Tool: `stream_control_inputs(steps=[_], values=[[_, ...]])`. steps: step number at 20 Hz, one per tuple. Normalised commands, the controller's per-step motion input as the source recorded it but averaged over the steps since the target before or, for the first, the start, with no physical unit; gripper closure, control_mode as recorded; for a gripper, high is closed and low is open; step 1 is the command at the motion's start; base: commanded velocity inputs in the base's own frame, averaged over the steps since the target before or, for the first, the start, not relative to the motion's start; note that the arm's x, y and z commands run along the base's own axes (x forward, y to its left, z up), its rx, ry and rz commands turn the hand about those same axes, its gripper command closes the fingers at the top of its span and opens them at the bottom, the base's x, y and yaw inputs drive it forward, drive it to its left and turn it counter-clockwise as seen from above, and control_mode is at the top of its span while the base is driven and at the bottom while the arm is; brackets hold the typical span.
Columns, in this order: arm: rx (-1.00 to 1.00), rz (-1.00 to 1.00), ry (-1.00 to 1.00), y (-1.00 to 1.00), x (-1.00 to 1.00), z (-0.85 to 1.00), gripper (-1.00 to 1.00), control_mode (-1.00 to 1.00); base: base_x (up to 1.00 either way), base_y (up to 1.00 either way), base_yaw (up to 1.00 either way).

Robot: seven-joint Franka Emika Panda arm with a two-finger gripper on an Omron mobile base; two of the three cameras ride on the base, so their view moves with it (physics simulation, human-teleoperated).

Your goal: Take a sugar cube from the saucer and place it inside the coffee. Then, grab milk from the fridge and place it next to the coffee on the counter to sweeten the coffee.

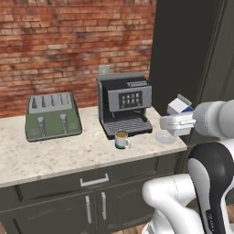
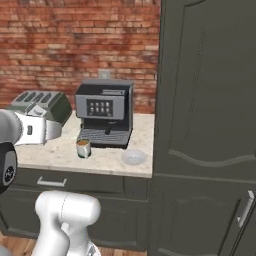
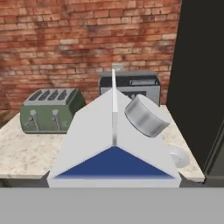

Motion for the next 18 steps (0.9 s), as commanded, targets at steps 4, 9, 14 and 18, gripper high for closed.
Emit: stream_control_inputs(steps=[4,9,14,18], values=[[0.00,0.00,0.00,0.00,0.00,0.00,1.00,1.00,0.00,0.60,0.00],[0.00,0.00,0.00,0.00,0.00,0.00,1.00,1.00,0.05,0.55,-0.06],[0.00,-0.03,0.00,0.02,0.07,0.00,1.00,-1.00,0.10,0.13,-0.04],[0.00,-0.20,0.06,0.24,0.17,-0.14,1.00,-1.00,0.00,0.00,0.00]])
